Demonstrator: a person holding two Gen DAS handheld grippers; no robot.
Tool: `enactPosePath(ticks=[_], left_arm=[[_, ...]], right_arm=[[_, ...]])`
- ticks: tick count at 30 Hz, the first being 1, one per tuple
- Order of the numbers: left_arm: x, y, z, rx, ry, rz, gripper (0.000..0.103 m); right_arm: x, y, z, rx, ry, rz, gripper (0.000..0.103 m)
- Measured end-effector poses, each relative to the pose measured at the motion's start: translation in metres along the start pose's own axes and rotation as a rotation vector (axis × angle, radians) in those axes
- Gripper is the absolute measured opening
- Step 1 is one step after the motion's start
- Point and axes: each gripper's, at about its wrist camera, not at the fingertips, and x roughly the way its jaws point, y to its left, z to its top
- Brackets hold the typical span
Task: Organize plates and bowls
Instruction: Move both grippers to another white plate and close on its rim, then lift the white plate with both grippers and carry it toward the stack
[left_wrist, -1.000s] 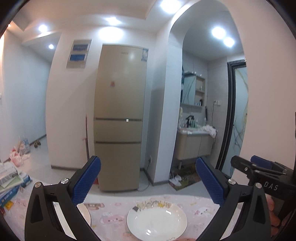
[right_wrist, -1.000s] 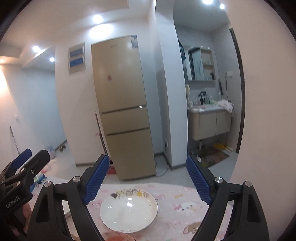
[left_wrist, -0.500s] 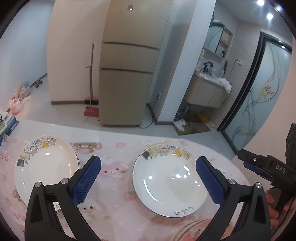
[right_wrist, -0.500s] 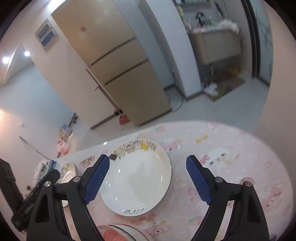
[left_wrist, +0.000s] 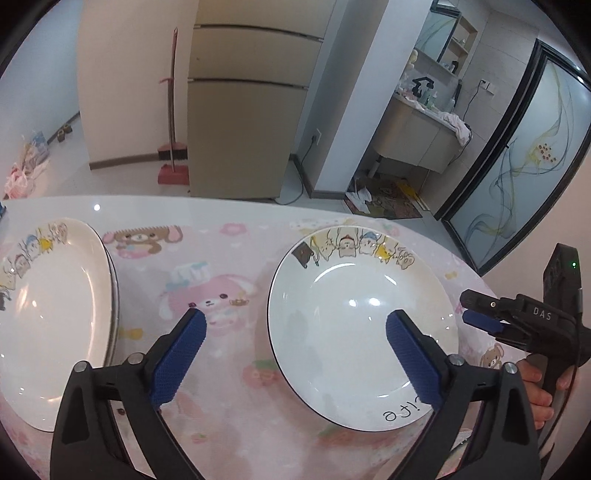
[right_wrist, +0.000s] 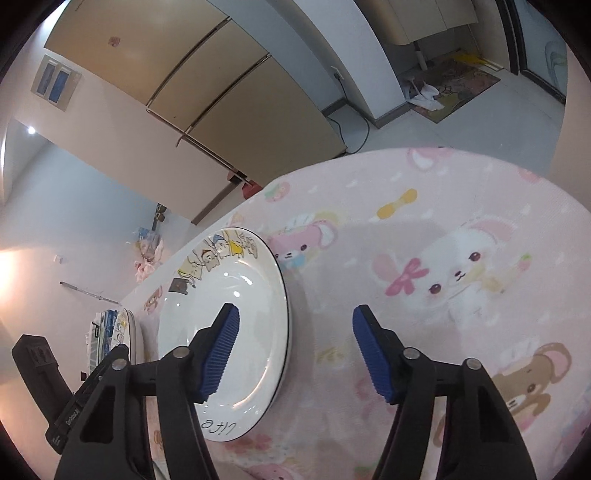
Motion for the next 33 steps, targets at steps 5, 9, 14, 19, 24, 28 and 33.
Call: enactPosePath(ticks=[5,9,14,19,24,28,33], left_arm=[[0.017,0.013,-0.004,-0.058,0.051,-0.009,0.074],[0.023,0.023,-0.005,-0.107,0.072,-0.057,0.062],[0.029,0.031,-0.006,-0.143,0.096,-0.089,0.041],[0.036,0.031,-0.010,-0.153,0.137,-0.154,0.030],[0.040,0.027,-0.014,-0.129,0.141,-0.118,0.022],[0.045,0.026,-0.017,-0.136,0.141,-0.114,0.019],[0.045,0.031,-0.020,-0.154,0.136,-0.128,0.014]], right_arm=[[0.006,0.003,-0.002,-0.012,0.009,0.035,0.056],[0.013,0.008,-0.005,-0.030,0.033,0.047,0.048],[0.025,0.007,-0.008,-0.017,0.071,0.077,0.033],[0.036,0.005,-0.011,-0.002,0.083,0.116,0.021],[0.043,-0.005,-0.013,0.040,0.097,0.173,0.015],[0.046,-0.014,-0.013,0.089,0.112,0.210,0.014],[0.051,-0.022,-0.016,0.147,0.118,0.265,0.013]])
